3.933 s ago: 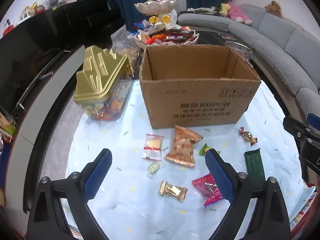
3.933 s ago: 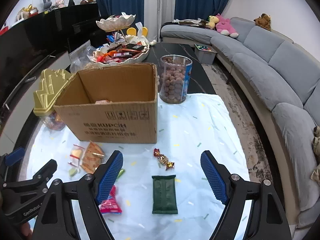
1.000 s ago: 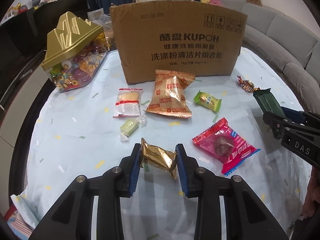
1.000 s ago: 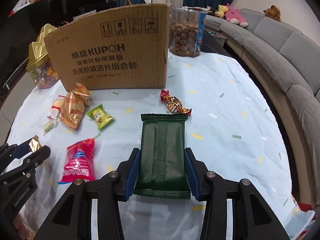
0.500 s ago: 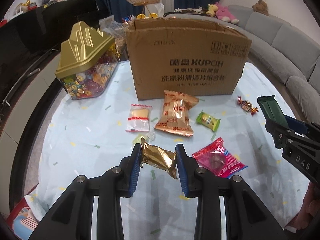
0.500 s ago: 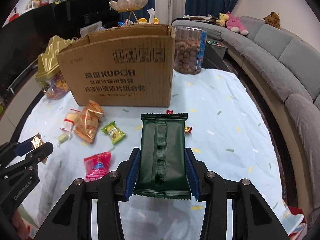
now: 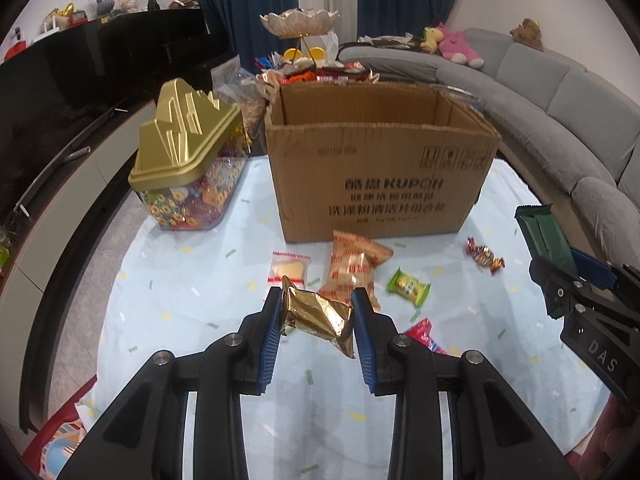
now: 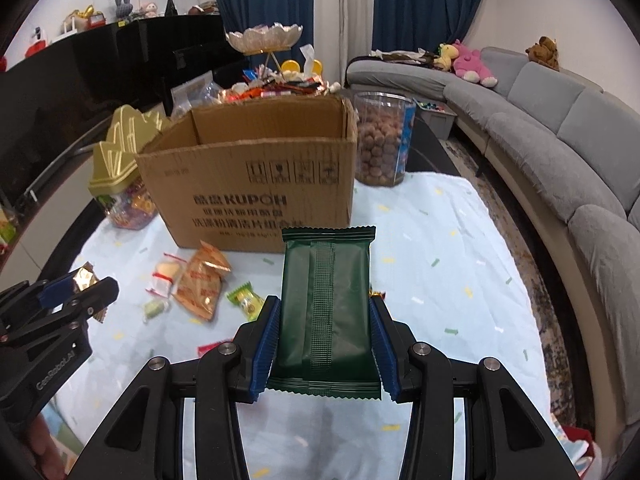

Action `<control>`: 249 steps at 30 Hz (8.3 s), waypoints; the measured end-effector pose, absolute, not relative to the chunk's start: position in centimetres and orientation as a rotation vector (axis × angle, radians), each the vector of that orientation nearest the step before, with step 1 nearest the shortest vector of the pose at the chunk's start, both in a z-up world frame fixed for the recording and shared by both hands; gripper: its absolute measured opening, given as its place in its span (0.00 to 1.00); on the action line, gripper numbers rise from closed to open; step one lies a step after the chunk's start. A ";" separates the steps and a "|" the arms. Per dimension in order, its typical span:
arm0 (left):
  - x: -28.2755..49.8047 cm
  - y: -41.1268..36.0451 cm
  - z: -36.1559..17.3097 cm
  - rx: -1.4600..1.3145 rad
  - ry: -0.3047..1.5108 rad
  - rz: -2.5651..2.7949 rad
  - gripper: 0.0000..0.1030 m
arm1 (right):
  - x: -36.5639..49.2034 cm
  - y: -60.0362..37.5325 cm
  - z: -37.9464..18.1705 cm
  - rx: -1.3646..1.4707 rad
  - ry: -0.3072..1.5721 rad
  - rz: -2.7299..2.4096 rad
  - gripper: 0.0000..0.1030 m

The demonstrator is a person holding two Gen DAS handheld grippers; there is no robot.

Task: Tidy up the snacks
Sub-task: 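Lift both held snacks and carry them over the cardboard box, then open both tools to drop the pastry and green bar into the box, then withdraw both open tools from the box toward the remaining snacks, then close left on red hawthorn pack while right grasps red-gold wrapped candy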

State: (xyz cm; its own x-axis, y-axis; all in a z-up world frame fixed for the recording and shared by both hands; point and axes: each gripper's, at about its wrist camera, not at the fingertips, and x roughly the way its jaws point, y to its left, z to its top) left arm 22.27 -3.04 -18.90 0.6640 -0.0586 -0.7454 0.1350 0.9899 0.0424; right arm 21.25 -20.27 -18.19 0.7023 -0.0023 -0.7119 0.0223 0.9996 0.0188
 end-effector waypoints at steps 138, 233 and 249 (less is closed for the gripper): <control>29.4 -5.4 -5.0 0.098 0.625 -0.126 0.90 | 27.9 -22.1 -3.6 0.038 0.600 0.045 0.75; 23.6 -10.9 -29.2 -0.164 1.074 0.249 0.76 | 31.2 -25.6 -28.0 -0.184 0.896 0.382 0.70; 23.5 -11.3 -29.7 -0.144 1.056 0.200 0.36 | 32.1 -25.4 -29.0 -0.189 0.936 0.390 0.19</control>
State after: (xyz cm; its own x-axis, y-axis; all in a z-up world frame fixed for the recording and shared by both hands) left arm 23.46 -11.25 -29.75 0.4767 0.0942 -0.8740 -0.2315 0.9726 -0.0215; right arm 32.05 -25.41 -28.98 0.5301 0.2439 -0.8121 -0.4052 0.9142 0.0100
